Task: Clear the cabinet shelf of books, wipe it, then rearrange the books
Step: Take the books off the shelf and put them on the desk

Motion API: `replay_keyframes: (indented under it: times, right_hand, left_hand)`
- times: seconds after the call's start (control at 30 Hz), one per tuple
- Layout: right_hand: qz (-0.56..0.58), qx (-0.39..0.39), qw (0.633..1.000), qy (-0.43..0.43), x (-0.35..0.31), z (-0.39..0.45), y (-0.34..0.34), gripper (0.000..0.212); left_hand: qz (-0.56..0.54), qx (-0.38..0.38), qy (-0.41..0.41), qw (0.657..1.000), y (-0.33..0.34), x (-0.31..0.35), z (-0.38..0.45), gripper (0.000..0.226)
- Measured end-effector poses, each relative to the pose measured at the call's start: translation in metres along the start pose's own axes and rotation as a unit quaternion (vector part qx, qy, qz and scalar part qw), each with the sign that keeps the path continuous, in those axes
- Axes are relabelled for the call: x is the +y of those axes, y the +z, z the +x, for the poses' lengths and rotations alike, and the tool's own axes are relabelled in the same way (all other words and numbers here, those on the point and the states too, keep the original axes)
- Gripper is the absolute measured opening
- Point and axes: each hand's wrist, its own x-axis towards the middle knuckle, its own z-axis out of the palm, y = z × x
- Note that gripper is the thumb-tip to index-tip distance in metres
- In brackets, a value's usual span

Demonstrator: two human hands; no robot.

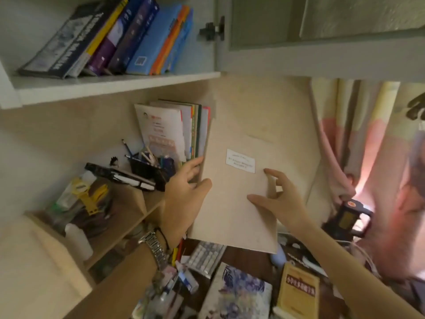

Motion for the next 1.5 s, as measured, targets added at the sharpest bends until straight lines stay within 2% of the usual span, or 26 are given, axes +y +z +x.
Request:
replay_keyframes:
  times: [0.1, 0.2, 0.4, 0.57, 0.77, 0.9, 1.0, 1.07, 1.3, 1.5]
  right_hand:
    - [-0.015, -0.024, 0.998, 0.055, 0.036, -0.019, 0.013, 0.071]
    - [-0.009, -0.052, 0.992, 0.116, 0.067, -0.039, 0.026, 0.068]
    - [-0.038, -0.093, 0.974, 0.203, 0.119, -0.077, 0.057, 0.066]
    - [-0.071, -0.104, 0.963, 0.24, 0.146, -0.107, 0.08, 0.041]
    - [-0.063, -0.109, 0.95, 0.286, 0.183, -0.145, 0.104, 0.04]
    - [-0.041, -0.128, 0.939, 0.318, 0.211, -0.161, 0.119, 0.043]
    - [-0.003, -0.136, 0.918, 0.372, 0.225, -0.167, 0.124, 0.068]
    - [0.003, -0.137, 0.913, 0.385, 0.233, -0.168, 0.126, 0.073]
    - [-0.023, -0.104, 0.913, 0.393, 0.252, -0.166, 0.133, 0.063]
    - [-0.088, -0.14, 0.919, 0.358, 0.254, -0.162, 0.134, 0.052]
  left_hand:
    - [-0.012, -0.022, -0.069, 0.997, 0.009, -0.043, -0.015, 0.049]
    - [0.03, -0.044, -0.129, 0.99, 0.014, -0.081, -0.031, 0.049]
    - [0.043, -0.079, -0.225, 0.97, 0.028, -0.148, -0.069, 0.044]
    - [0.073, -0.106, -0.275, 0.953, 0.039, -0.203, -0.094, 0.045]
    - [0.113, -0.147, -0.338, 0.923, 0.047, -0.255, -0.123, 0.047]
    - [0.146, -0.183, -0.362, 0.903, 0.052, -0.279, -0.135, 0.049]
    - [0.165, -0.185, -0.37, 0.895, 0.054, -0.297, -0.137, 0.055]
    - [0.173, -0.189, -0.371, 0.893, 0.056, -0.309, -0.138, 0.057]
    - [0.182, -0.204, -0.342, 0.899, 0.062, -0.327, -0.139, 0.058]
    - [0.245, -0.221, -0.308, 0.893, 0.062, -0.328, -0.138, 0.043]
